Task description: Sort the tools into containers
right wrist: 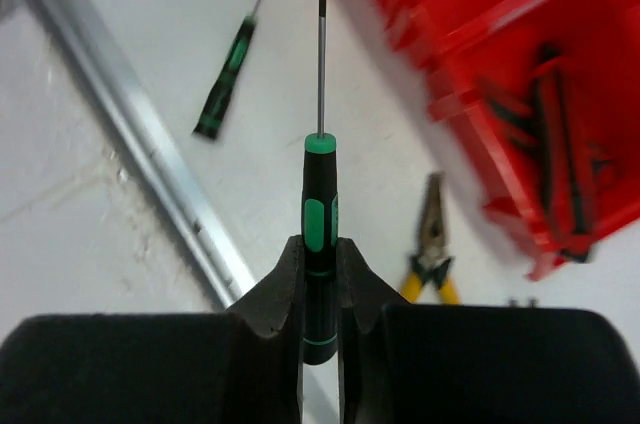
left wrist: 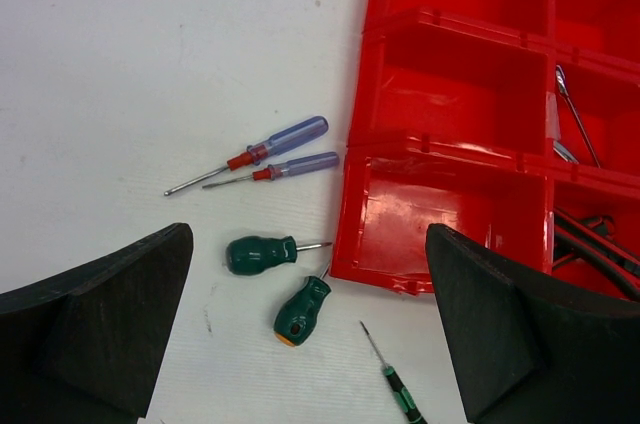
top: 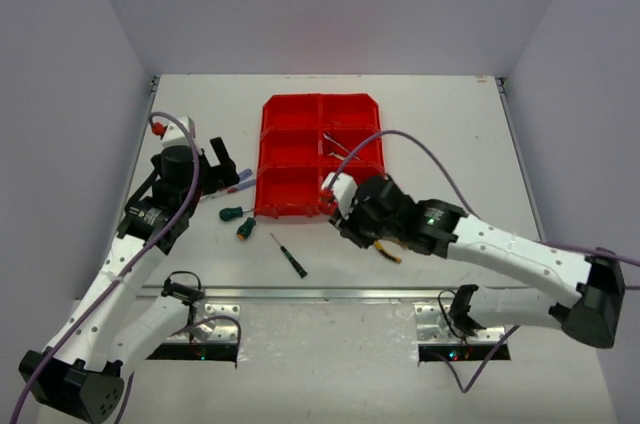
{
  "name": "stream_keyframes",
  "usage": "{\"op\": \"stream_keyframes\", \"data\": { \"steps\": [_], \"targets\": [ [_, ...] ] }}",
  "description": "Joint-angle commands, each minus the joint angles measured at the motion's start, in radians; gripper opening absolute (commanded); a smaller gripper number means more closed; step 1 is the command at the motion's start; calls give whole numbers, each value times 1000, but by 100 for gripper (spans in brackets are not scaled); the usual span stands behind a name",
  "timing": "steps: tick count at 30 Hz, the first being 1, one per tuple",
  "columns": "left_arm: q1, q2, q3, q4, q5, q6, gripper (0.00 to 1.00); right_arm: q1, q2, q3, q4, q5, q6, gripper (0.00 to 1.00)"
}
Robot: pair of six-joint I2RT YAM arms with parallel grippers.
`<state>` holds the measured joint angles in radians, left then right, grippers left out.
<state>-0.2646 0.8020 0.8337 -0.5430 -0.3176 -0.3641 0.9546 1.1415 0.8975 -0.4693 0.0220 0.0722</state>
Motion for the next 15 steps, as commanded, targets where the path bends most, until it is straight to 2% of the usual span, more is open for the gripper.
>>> {"op": "stream_keyframes", "data": {
  "steps": [1, 3, 4, 9, 13, 15],
  "targets": [
    [10, -1, 10, 35, 12, 4, 100, -275, 153, 173, 118, -56, -173, 0],
    [10, -1, 6, 38, 21, 4, 100, -439, 361, 356, 136, -133, -283, 0],
    [10, -6, 4, 40, 22, 4, 100, -467, 414, 404, 154, -149, -337, 0],
    [-5, 2, -1, 44, 55, 6, 100, -579, 778, 767, 153, -255, -561, 0],
    [-8, 1, 1, 42, 51, 8, 100, -647, 1037, 1104, 25, -298, -592, 0],
    [-8, -2, 1, 43, 41, 7, 100, -658, 1095, 1145, 26, -334, -596, 0]
  ]
}}
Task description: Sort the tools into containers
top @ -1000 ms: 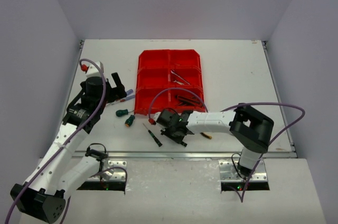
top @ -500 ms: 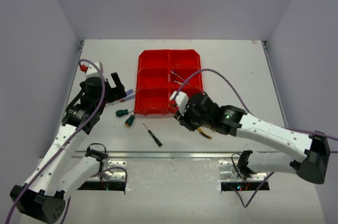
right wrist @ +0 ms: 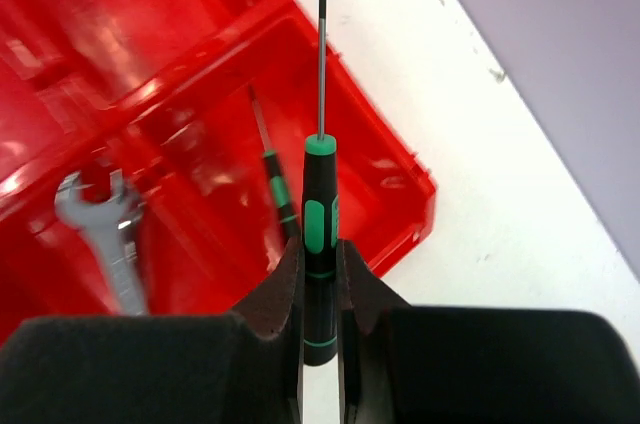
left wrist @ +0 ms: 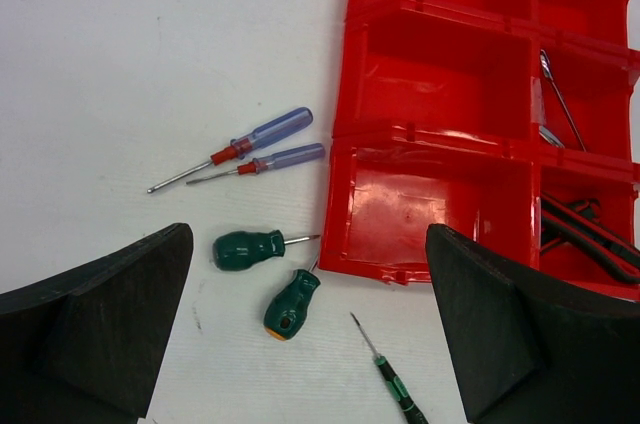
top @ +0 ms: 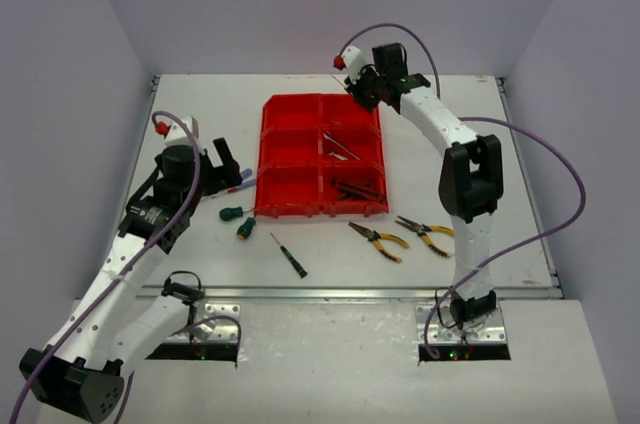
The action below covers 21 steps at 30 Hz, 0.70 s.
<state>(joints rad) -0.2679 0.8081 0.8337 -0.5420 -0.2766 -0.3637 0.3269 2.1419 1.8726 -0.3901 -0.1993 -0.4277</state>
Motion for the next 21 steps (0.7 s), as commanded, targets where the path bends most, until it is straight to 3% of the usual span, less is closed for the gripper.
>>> {"op": "stream_keyframes", "data": {
  "steps": [1, 3, 7, 10, 12, 13, 18, 19, 21],
  "targets": [
    [-5, -8, 1, 42, 0, 6, 100, -31, 101, 171, -42, -124, -98, 0],
    [-5, -5, 1, 43, 5, 8, 100, -29, 103, 172, -9, -146, -100, 3],
    [-5, 9, 4, 42, 4, 8, 100, -30, 129, 232, -32, -172, -92, 18],
    [-5, 19, 4, 39, 4, 6, 100, -28, 100, 197, -45, -173, -69, 53],
    [-5, 26, 6, 39, 10, 4, 100, -26, 48, 128, -7, -156, -55, 94],
    [-5, 30, 8, 38, 13, 2, 100, -26, 28, 114, -3, -142, -46, 99],
    [-5, 35, 20, 16, -30, -9, 100, 23, -84, 168, -93, -47, 102, 99],
    [-4, 25, 22, 9, -44, -18, 100, 44, -128, 153, -105, 46, 141, 99],
    [1, -6, 30, -19, -149, -48, 100, 200, -251, 93, -196, 431, 233, 99]
  ]
}}
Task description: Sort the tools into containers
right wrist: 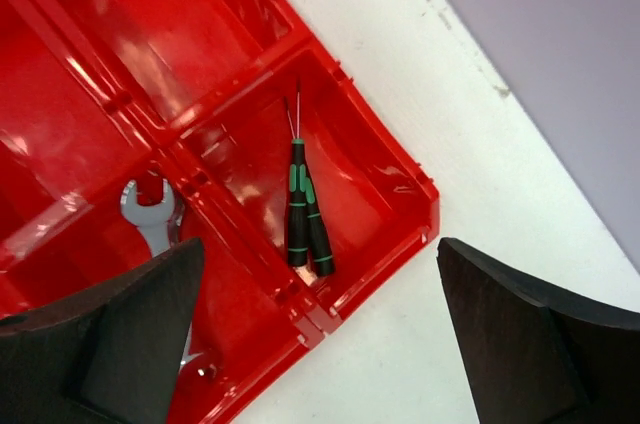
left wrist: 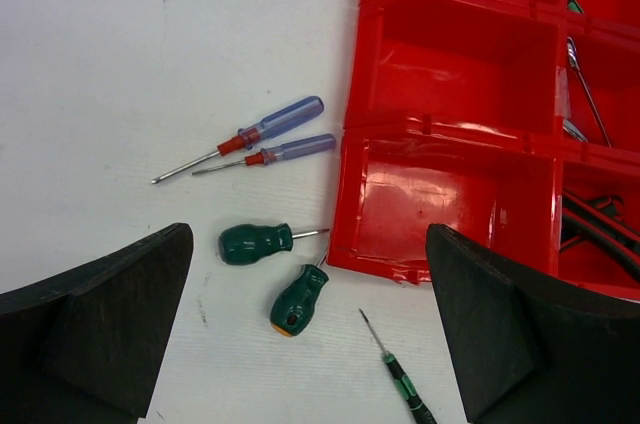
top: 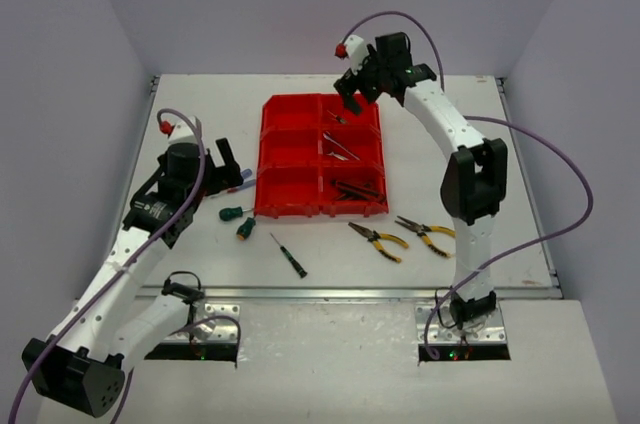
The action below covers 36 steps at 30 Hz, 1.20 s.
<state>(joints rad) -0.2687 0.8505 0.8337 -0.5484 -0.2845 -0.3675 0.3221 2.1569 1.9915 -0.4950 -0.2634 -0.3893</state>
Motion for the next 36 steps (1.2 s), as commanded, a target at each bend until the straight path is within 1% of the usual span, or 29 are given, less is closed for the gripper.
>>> {"op": "stream_keyframes", "data": {
  "steps": [1, 2, 3, 4, 5, 6, 8, 9, 10, 12, 14, 16, 20, 21, 22, 26, 28, 29, 30, 32, 33, 34, 36],
  "targets": [
    [10, -67, 32, -21, -186, -56, 100, 292, -309, -86, -114, 634, 240, 99],
    [19, -79, 33, -24, -214, -62, 100, 366, -348, -162, -118, 703, 268, 99],
    [26, -88, 31, -20, -220, -62, 100, 413, -411, -244, -98, 701, 310, 99],
    [36, -103, 27, -11, -219, -61, 100, 449, -489, -366, -61, 623, 390, 99],
    [50, -106, 25, -6, -214, -58, 100, 475, -548, -540, -21, 423, 433, 99],
    [51, -104, 25, -4, -214, -56, 100, 477, -554, -557, -17, 293, 470, 99],
    [85, -84, 35, -12, -195, -54, 100, 483, -640, -726, 93, 174, 660, 99],
    [99, -80, 38, -15, -191, -54, 100, 516, -666, -775, 102, 122, 711, 98],
    [108, -79, 40, -18, -192, -55, 100, 566, -690, -822, 114, 121, 751, 97],
    [109, -96, 37, -21, -213, -59, 100, 720, -716, -891, 144, 297, 790, 96],
    [109, -116, 32, -18, -216, -62, 100, 815, -684, -908, 127, 411, 848, 92],
    [109, -131, 26, -6, -193, -59, 100, 879, -595, -889, 74, 516, 917, 89],
    [109, -108, 31, -8, -162, -53, 100, 934, -395, -789, 39, 541, 966, 85],
    [109, -108, 31, -8, -162, -53, 100, 937, -393, -772, 39, 544, 966, 84],
    [109, -108, 33, -11, -163, -53, 100, 939, -339, -743, 41, 547, 975, 84],
    [109, -146, 30, -13, -179, -58, 100, 937, -223, -686, 62, 571, 962, 76],
    [108, -162, 24, -8, -178, -59, 100, 929, -142, -618, 31, 575, 950, 68],
    [108, -165, 23, -6, -174, -58, 100, 925, -120, -608, 29, 577, 946, 66],
    [108, -162, 23, -6, -172, -57, 100, 920, -106, -603, 29, 573, 944, 63],
    [103, -154, 26, -10, -165, -56, 100, 903, -80, -606, 20, 545, 953, 52],
    [103, -154, 27, -10, -165, -56, 100, 898, -77, -614, 19, 538, 960, 50],
    [100, -153, 28, -10, -163, -56, 100, 894, -77, -628, 19, 528, 965, 40],
    [100, -160, 27, -8, -162, -54, 100, 893, -99, -670, 23, 511, 977, 24]
  ]
}}
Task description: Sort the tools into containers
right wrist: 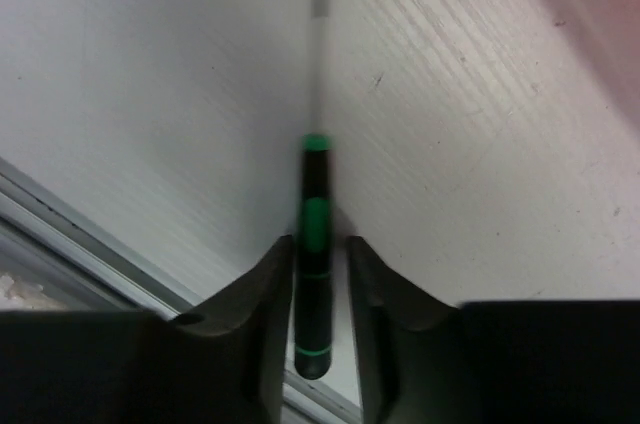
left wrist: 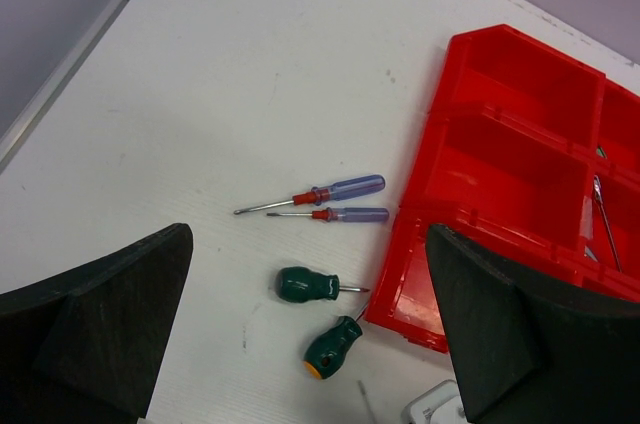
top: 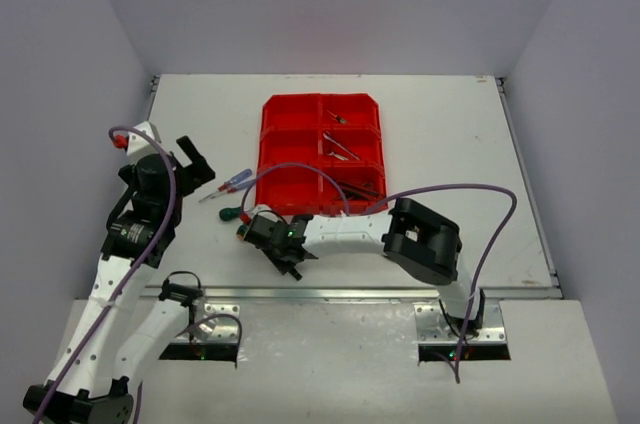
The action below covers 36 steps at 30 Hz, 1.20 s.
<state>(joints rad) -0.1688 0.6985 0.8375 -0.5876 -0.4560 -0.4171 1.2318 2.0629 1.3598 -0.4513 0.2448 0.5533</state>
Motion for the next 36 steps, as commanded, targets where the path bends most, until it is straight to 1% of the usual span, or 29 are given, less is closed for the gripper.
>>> {"op": "stream_keyframes", "data": {
  "steps": [1, 3, 5, 6, 8, 10, 11, 12, 14, 15, 17, 18, 19, 20, 21, 23, 24, 25, 26, 27, 30, 33, 34, 36],
  "targets": [
    [-2, -11, 22, 31, 10, -5, 100, -17, -18, -52, -16, -8, 34, 17],
    [-5, -13, 21, 34, 11, -5, 100, -12, -61, -74, -36, -24, 33, 0],
    [-7, -10, 21, 32, 11, -3, 100, -5, -137, -85, -77, -21, 18, 0],
    [-9, -11, 21, 32, 10, -3, 100, 0, -202, -103, -85, -35, -7, 0],
    [-14, -11, 21, 32, 7, -3, 100, 2, -305, -167, -72, -73, -59, 0],
    [-15, -13, 21, 34, 10, -3, 100, -11, -457, -210, -43, -92, -179, 0],
    [-15, -13, 23, 37, 11, -3, 100, -37, -526, -218, -19, -78, -247, 0],
    [-15, -11, 22, 37, 12, -3, 100, -76, -572, -246, 8, -71, -295, 0],
    [-15, -13, 21, 39, 16, -3, 100, -230, -656, -267, 82, -211, -397, 0],
    [-15, -17, 20, 40, 16, -3, 100, -327, -690, -265, 116, -315, -456, 0],
    [-15, -20, 15, 47, 24, -2, 100, -449, -701, -256, 203, -327, -679, 0],
    [-15, -20, 14, 50, 34, -1, 100, -517, -690, -245, 243, -310, -771, 0],
    [-15, -18, 13, 54, 48, 1, 100, -588, -636, -199, 260, -298, -835, 0],
    [-14, -16, 11, 60, 62, 4, 100, -646, -532, -102, 245, -307, -896, 0],
    [-15, -14, 11, 66, 68, 4, 100, -688, -508, -79, 228, -309, -943, 0],
    [-15, -5, 14, 70, 72, 6, 100, -771, -332, 90, 207, -347, -1034, 0],
    [-15, 0, 14, 69, 73, 7, 100, -796, -306, 116, 212, -352, -1067, 0],
    [-15, 1, 13, 68, 75, 10, 100, -826, -215, 206, 217, -368, -1100, 0],
    [-15, 1, 11, 68, 78, 12, 100, -853, -165, 281, 216, -387, -1128, 0],
    [-15, -3, 9, 69, 80, 13, 100, -868, -115, 320, 216, -426, -1179, 0],
    [-15, -10, 3, 81, 84, 22, 100, -887, -17, 416, 224, -486, -1261, 0],
    [-15, 6, -2, 88, 120, 30, 100, -890, 96, 526, 181, -501, -1293, 0],
    [-15, 17, 0, 88, 129, 33, 100, -891, 120, 536, 178, -507, -1302, 2],
    [-15, 28, 2, 88, 138, 37, 100, -893, 135, 544, 177, -533, -1303, 9]
  ]
}}
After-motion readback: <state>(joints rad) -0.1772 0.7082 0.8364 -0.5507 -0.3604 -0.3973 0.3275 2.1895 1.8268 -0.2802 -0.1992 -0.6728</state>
